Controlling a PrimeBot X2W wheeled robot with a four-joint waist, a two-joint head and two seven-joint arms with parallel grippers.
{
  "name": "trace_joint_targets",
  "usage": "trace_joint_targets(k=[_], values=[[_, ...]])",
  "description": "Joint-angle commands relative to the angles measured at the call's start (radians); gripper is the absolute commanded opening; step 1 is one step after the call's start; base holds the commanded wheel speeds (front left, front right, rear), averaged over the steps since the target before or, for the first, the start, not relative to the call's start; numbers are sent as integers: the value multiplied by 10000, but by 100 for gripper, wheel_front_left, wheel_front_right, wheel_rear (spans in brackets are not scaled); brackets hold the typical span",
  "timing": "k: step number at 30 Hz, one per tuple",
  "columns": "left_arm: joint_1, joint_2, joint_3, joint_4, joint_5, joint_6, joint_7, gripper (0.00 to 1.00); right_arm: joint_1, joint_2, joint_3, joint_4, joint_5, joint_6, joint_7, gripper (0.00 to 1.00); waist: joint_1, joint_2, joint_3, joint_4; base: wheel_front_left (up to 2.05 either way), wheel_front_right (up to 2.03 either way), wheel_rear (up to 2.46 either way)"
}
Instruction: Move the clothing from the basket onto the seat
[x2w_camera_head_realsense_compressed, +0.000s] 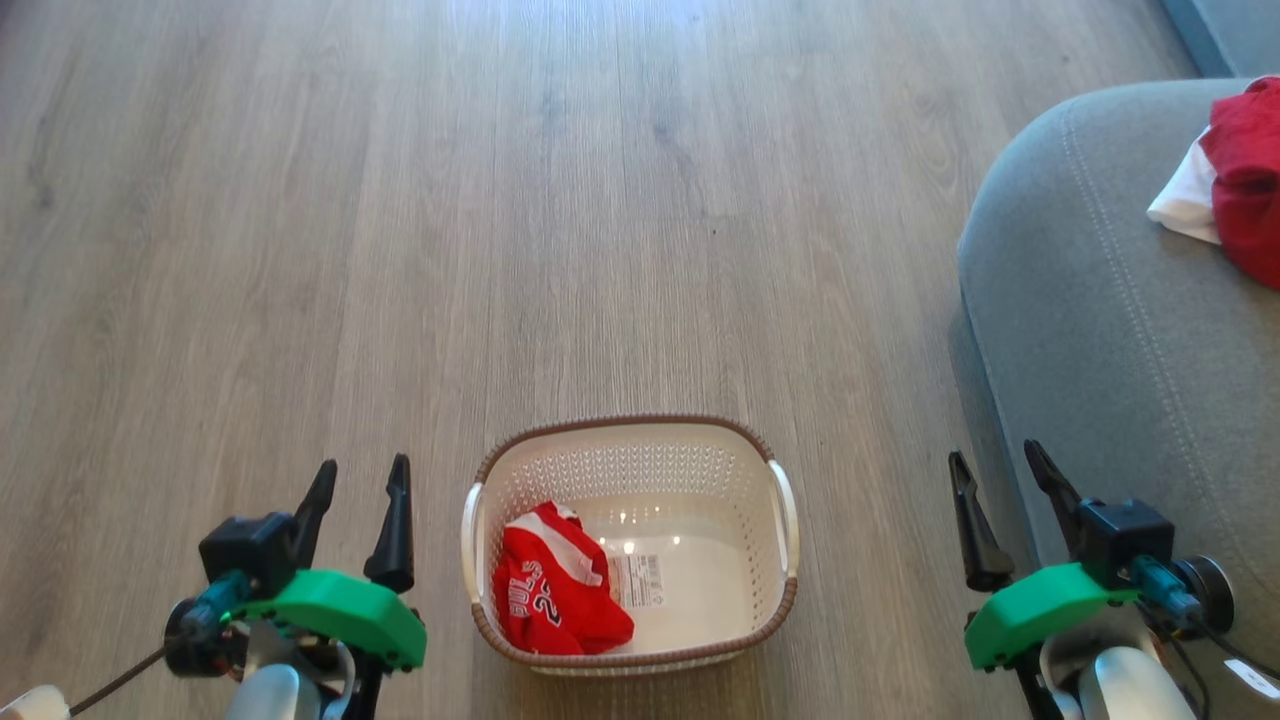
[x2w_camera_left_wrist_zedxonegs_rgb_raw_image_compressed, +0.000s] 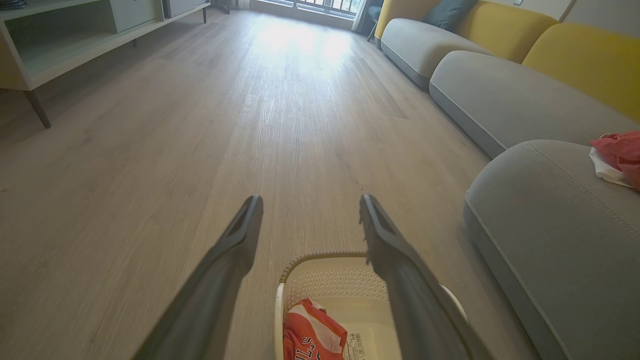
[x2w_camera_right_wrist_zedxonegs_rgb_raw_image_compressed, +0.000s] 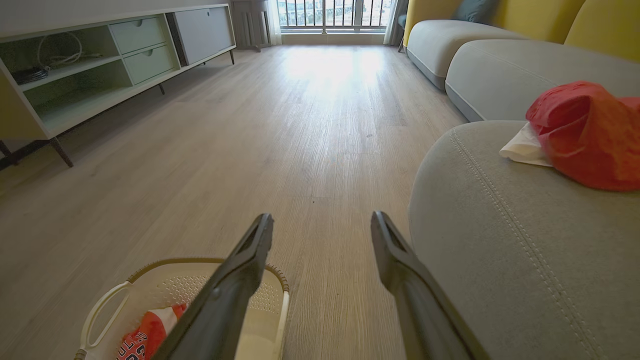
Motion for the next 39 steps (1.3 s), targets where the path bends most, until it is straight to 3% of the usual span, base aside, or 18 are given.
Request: trace_joint_targets(k=[1,8,12,16,24,31,39], values=[[-404,57,261,-330,-1,46,-124,100,-409,20,187,-373,29,-4,-91,100,0,0,133,-14,0,0,0],[-1067,57,-77,-455,136,43,-124,100,-885,20,-48,-819,-50,-4,-91,100,0,0,1345,-80,0,0,0],[-2123,57,-857,-153,444,71,-124,100,-1438,20,-204,-1263,-94,-4,-91,100,0,0,2913,-89,0,0,0],[-3670,57,-2026,739,844,192,46,100,-2078,20,-328,-1666,-151,-4,-91,100,0,0,4564,-193,0,0,0],[-6778,58,-3550,3409,1938,599,1907,100,-3147,20,8,-2008,230,-4,-91,100,0,0,7087,-740,0,0,0],[-8466,127,-3796,6270,2278,862,3457,100,-3658,20,273,-2118,785,-4,-91,100,0,0,8056,-1392,0,0,0],[-9397,383,-3815,8099,2398,1488,4130,100,-3909,20,560,-2136,1230,-4,-91,100,0,0,8452,-1954,0,0,0]])
